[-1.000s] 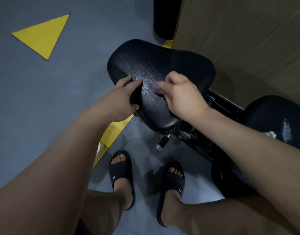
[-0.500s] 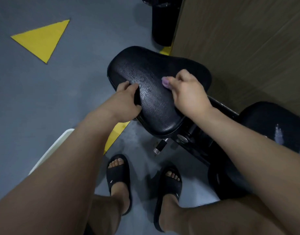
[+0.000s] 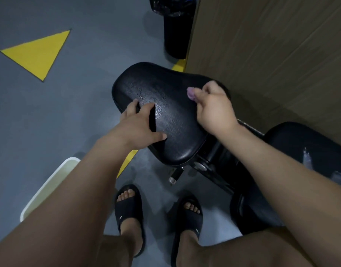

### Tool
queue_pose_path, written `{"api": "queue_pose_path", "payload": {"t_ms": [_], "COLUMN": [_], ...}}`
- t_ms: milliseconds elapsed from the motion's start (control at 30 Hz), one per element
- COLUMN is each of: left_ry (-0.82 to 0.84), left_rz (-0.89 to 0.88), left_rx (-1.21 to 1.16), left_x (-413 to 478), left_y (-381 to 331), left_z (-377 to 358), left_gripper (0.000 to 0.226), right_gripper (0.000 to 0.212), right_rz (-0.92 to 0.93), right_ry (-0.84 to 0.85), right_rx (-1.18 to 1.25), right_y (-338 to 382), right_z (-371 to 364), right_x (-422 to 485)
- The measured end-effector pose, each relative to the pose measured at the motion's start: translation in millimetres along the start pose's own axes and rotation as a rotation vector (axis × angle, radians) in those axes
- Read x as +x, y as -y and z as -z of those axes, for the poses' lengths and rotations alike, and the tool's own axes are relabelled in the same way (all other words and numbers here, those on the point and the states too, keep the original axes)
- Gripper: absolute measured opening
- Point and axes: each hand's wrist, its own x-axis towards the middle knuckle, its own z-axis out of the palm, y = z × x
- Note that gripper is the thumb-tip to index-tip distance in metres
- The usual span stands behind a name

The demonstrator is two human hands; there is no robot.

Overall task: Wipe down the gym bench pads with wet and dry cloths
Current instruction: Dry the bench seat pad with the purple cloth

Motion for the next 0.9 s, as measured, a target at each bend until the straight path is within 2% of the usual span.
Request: {"api": "queue_pose_path", "payload": {"t_ms": [133,233,300,433,533,600,733,800,833,900], "left_ry": [-0.024,-0.015,-0.010,-0.023,-0.028,-0.025,-0.019,-0.017,-0.020,-0.023], "left_rz": [0.039,0.070,0.074,0.059,0.053,0.057,0.068,0.079,0.077,0.069], "left_rx": [-0.026,-0.051,-0.066,-0.092,-0.103,-0.107,-0.092,-0.093,-0.094,-0.098], "left_x": [3.9,9.1,11.9,11.4,11.4,12.1,14.4,14.6,14.6,13.4], "left_y": [-1.7,-6.3,-6.3,-3.7,-3.7,-4.9,-10.8,-11.1,-10.7,-8.6], "left_z": [-1.8,-3.0,-2.9,-4.4,-4.3,-3.1,-4.5,-5.5,-5.7,-5.9], "left_gripper": [0.112,0.117,0.118,0.117,0.117,0.117,0.116,0.116,0.116,0.116], "right_gripper": [0.026,0.029,0.026,0.014,0.024,0.026,0.025,0.026,0.028,0.031], "right_rz": [0.183,0.308,0.255,0.029,-0.118,-0.087,0.210,0.281,0.277,0.140], "right_ry": [0.187,0.246,0.235,0.174,0.169,0.168,0.216,0.242,0.225,0.186], "right_rx": [0.066,0.051,0.008,0.018,-0.007,0.009,0.068,0.031,-0.010,-0.054], "right_y": [27.4,27.5,17.4,-10.3,-17.9,-5.1,6.5,-3.4,-10.0,-17.6], "right_z": [13.1,20.8,17.7,10.8,5.5,4.4,3.1,3.1,1.9,-2.5], "right_x": [-29.1,-34.4,-20.6,31.5,49.9,41.4,-5.1,-2.1,8.5,36.7]}}
